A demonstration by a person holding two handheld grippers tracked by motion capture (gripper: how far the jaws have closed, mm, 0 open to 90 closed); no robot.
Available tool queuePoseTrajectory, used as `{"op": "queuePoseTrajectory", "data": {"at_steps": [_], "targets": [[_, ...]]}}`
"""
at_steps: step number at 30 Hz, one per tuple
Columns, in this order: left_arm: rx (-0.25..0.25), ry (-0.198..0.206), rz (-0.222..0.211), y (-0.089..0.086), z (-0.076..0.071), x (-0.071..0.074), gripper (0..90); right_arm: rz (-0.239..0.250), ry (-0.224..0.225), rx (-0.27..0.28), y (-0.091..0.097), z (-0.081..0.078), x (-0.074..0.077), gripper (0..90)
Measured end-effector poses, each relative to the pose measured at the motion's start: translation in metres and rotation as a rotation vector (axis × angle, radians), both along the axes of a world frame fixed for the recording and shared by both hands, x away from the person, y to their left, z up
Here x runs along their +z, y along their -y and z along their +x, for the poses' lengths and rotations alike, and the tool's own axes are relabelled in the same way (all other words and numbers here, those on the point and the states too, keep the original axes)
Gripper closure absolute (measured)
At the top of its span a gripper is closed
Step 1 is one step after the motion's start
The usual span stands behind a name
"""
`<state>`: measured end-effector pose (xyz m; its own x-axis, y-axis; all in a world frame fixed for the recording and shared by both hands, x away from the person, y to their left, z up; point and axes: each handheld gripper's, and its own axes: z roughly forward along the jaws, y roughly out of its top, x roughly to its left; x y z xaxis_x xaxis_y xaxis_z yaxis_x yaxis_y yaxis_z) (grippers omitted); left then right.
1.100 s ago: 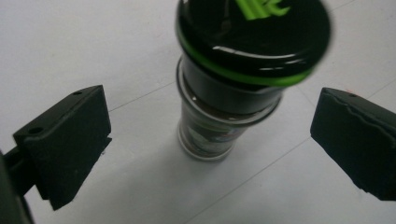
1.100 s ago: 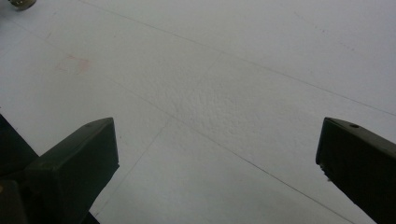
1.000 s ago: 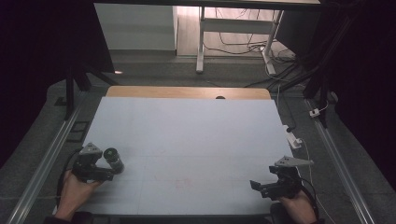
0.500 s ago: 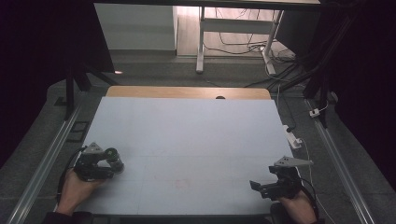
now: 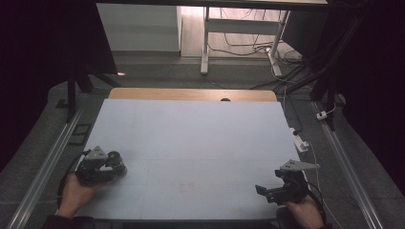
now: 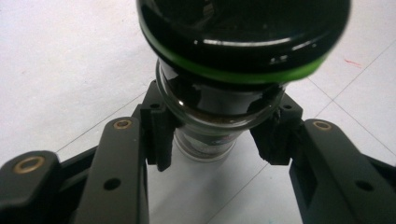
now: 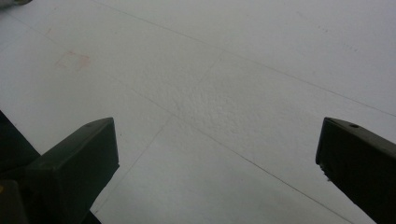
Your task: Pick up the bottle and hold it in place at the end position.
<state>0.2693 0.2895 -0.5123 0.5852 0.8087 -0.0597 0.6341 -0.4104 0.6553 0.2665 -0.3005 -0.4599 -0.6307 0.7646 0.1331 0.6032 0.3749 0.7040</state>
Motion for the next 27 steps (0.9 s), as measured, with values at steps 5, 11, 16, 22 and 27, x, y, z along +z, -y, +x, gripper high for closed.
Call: {"op": "queuePoseTrajectory", "data": {"at_steps": [5,11,16,22,27], "targets": [[0.016,-0.005,0.014,0.003,0.000,0.002,53.1,0.001,0.001,-0.001,0.000,0.000,0.000,0.0],[0.016,0.031,0.006,0.009,-0.002,0.011,53.1,0.001,-0.001,-0.004,0.000,0.000,0.000,0.0],[0.021,0.019,-0.019,0.016,0.001,0.018,53.2,0.001,-0.002,-0.005,0.000,0.000,0.000,0.0],[0.014,0.014,-0.052,0.025,0.007,0.027,53.2,0.002,-0.005,-0.006,0.000,0.001,0.000,0.0],[0.004,0.010,-0.057,0.035,0.014,0.034,53.2,0.002,-0.007,-0.006,0.000,0.001,0.000,0.0]]}}
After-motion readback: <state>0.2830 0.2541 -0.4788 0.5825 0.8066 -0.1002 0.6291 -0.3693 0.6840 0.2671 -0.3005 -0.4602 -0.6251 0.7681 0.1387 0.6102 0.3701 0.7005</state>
